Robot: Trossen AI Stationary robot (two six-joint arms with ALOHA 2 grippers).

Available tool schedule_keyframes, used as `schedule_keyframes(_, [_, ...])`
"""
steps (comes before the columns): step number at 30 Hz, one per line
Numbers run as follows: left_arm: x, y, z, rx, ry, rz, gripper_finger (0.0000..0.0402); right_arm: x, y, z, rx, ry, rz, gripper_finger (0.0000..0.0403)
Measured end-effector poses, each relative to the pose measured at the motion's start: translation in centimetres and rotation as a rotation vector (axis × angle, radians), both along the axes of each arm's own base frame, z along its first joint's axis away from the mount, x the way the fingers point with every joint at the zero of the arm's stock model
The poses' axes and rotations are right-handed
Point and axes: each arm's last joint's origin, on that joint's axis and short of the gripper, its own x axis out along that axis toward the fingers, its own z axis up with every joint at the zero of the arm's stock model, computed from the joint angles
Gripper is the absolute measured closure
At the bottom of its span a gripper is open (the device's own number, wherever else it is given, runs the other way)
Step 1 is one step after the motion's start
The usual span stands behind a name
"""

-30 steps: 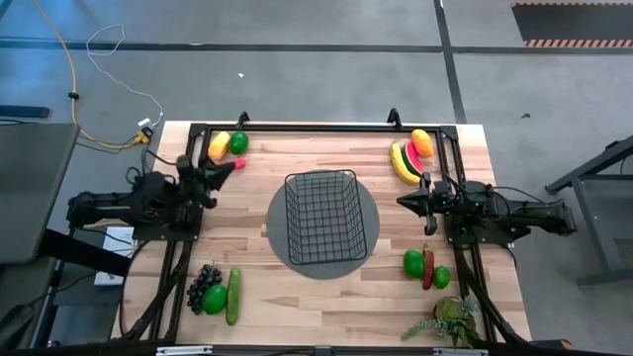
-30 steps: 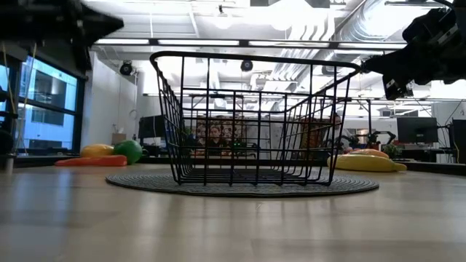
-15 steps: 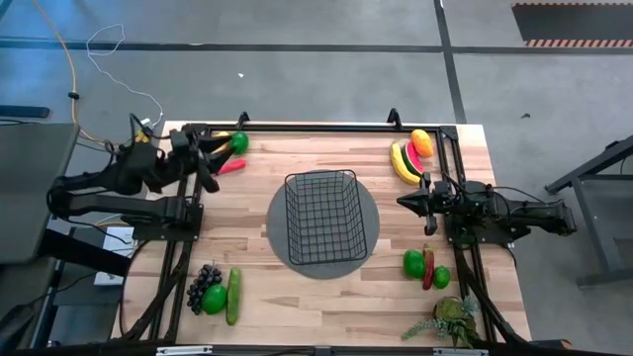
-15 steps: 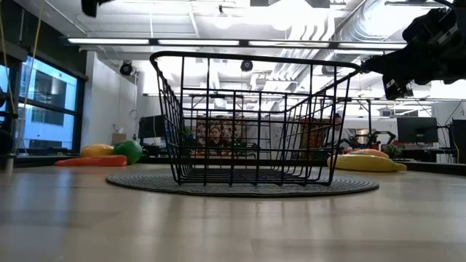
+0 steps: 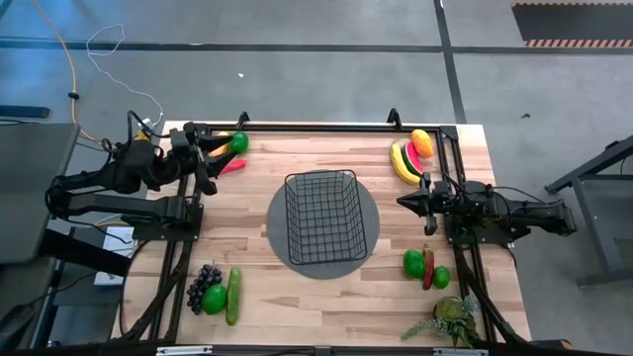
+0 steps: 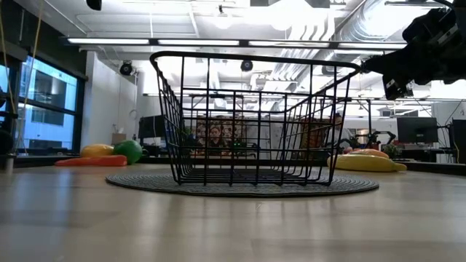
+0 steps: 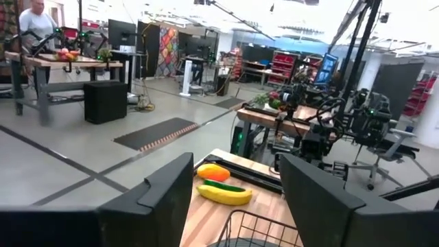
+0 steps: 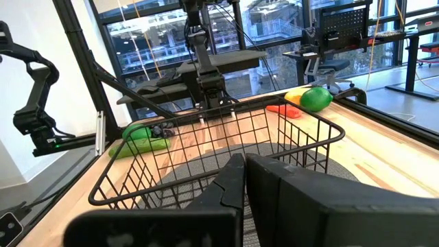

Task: Build produce basket
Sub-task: Put the red chili pepper into the black wire basket

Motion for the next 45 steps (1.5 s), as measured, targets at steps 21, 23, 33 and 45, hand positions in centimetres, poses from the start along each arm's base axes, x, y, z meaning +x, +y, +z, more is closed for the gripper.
schedule_keyframes(21, [0.3,0.1,-0.1,0.012,0.018,0.003,0.0194,0.0,-0.2,0.3,0.003,-0.028,-0.057,0.0402])
schedule_keyframes(23, [0.3,0.1,-0.1,0.012,0.018,0.003,0.0194,-0.1,-0.3,1.3,0.063,-0.146,-0.086,0.0402])
schedule_keyframes(33, [0.3,0.1,-0.1,0.012,0.018,0.003,0.0194,-2.3,-0.9,5.7,0.332,-0.714,-0.265,0.0402])
schedule_keyframes(45, [0.2,0.1,-0.1,0.010,0.018,0.029,0.0194,-1.0,-1.0,13.4,0.198,-0.501,-0.321,0.0402])
